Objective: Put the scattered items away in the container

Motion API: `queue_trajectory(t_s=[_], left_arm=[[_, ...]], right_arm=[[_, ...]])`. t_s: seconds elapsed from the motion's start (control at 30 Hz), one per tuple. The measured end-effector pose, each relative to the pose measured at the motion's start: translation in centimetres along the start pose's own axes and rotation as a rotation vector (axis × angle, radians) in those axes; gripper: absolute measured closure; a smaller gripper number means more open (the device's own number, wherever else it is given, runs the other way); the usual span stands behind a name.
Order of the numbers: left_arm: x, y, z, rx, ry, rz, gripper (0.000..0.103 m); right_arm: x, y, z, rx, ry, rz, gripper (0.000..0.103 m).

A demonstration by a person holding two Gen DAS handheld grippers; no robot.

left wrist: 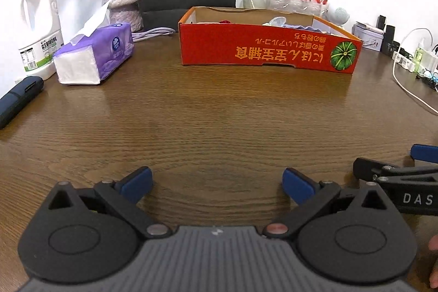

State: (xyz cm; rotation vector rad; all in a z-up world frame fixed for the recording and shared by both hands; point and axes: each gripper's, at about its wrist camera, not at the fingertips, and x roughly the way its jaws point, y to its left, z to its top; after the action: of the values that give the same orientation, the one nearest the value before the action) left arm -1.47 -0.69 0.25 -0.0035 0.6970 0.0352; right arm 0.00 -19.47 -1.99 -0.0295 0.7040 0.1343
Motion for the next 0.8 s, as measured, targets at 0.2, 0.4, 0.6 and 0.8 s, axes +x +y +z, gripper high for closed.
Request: queue_trajectory(t_s=[0.2, 0.4, 0.6, 0.8], left_arm=[[-0.02, -0.13, -0.02, -0.001, 0.001, 0.002, 0.0], [-0.02, -0.11, -0.02, -0.001, 0.001, 0.002, 0.0], [-0.02, -0.12, -0.03, -0.001, 0.001, 0.002, 0.0], [-0.02, -0.12, -0.04, -0.001, 0.001, 0.002, 0.0]], right_arm=[[0.05, 0.16, 0.14, -0.012, 0.001, 0.013, 0.0], [0.04, 0.18, 0.15, -0.013, 0.001, 0.013, 0.0], [0.04, 0.16, 0.14, -0.013, 0.001, 0.013, 0.0], [0.04, 0.16, 0.14, -0.013, 0.001, 0.013, 0.0]])
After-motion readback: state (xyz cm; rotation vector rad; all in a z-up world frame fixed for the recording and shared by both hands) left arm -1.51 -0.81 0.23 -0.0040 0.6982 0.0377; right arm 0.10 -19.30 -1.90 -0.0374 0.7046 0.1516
